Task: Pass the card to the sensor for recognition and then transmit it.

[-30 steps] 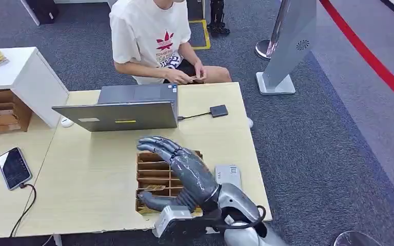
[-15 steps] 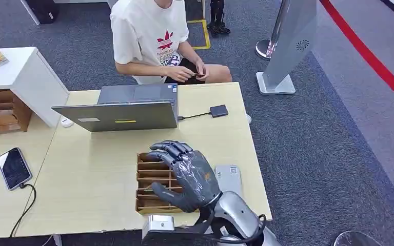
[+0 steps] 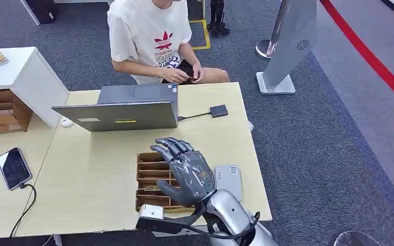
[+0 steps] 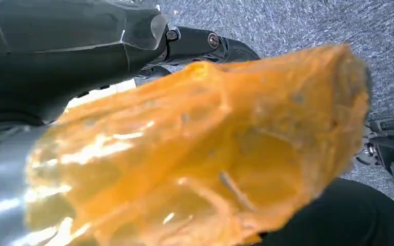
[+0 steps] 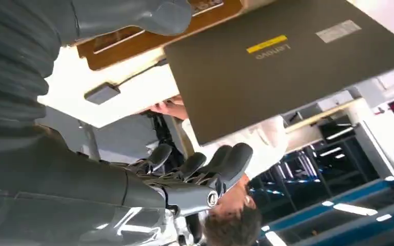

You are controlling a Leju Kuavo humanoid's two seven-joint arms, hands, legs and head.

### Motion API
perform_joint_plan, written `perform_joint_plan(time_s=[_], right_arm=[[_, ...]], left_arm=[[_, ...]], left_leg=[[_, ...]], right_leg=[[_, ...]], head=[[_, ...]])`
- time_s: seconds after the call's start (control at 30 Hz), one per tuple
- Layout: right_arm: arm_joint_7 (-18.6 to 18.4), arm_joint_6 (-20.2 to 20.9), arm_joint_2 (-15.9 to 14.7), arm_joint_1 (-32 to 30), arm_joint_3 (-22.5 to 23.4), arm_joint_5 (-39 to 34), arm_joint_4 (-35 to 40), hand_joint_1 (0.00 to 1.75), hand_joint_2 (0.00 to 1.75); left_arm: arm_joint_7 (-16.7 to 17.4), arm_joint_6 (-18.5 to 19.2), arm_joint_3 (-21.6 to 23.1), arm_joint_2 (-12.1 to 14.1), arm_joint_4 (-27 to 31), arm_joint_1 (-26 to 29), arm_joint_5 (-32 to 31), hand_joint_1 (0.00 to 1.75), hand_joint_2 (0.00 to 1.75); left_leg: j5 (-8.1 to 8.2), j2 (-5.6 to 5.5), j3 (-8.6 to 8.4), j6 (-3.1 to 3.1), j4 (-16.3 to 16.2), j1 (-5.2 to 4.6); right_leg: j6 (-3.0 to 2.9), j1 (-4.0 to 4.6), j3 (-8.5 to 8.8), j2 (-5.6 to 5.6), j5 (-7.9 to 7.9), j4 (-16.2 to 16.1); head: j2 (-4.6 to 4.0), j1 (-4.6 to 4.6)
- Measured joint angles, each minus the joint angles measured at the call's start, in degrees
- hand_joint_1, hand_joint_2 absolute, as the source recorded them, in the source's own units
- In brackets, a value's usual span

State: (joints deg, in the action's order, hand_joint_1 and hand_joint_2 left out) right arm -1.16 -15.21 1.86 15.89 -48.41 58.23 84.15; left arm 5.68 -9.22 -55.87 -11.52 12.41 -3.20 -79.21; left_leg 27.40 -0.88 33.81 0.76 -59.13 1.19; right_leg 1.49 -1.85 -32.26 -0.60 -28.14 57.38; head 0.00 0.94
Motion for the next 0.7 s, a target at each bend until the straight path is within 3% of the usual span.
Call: perform_joint_plan(time_s=[0.1,0.13,0.17,0.57,0.7], right_arm=[[-0.33,-0.33,0.55,0.17,0.31,0.28,-1.88,0.54,1.75],[-0.48,-0.44,0.57,0.18,0.37,0.63,-2.21,0.73,1.75],[-0.72,-0.53,0.59,0.19,0.48,1.02,-2.55,0.77,1.75],[-2.30,-1.05,1.44,0.22,5.18,4.02,-8.44,0.75,1.75],[-2.36,-1.03,1.64,0.21,6.05,4.09,-9.50,0.82,1.75]], left_arm=[[0.00,0.00,0.00,0.00,0.00,0.00,-0.02,0.00,0.00],[0.00,0.00,0.00,0.00,0.00,-0.01,-0.04,0.00,0.00],[0.00,0.00,0.00,0.00,0.00,0.00,-0.15,0.00,0.00],[0.17,0.39,0.00,0.00,0.00,-0.01,-0.90,0.00,0.00],[0.22,0.44,0.00,0.00,0.00,-0.01,-1.03,0.00,0.00]], left_leg=[[0.00,0.00,0.00,0.00,0.00,0.00],[0.00,0.00,0.00,0.00,0.00,0.00],[0.00,0.00,0.00,0.00,0.00,0.00],[0.00,-0.01,0.00,0.00,0.00,0.00],[0.00,-0.01,0.00,0.00,0.00,0.00]], right_leg=[[0.00,0.00,0.00,0.00,0.00,0.00],[0.00,0.00,0.00,0.00,0.00,0.00],[0.00,0.00,0.00,0.00,0.00,0.00],[0.00,0.00,0.00,0.00,0.00,0.00],[0.00,0.00,0.00,0.00,0.00,0.00]], head=[[0.00,0.00],[0.00,-0.02],[0.00,-0.02],[0.00,-0.02],[0.00,-0.02]])
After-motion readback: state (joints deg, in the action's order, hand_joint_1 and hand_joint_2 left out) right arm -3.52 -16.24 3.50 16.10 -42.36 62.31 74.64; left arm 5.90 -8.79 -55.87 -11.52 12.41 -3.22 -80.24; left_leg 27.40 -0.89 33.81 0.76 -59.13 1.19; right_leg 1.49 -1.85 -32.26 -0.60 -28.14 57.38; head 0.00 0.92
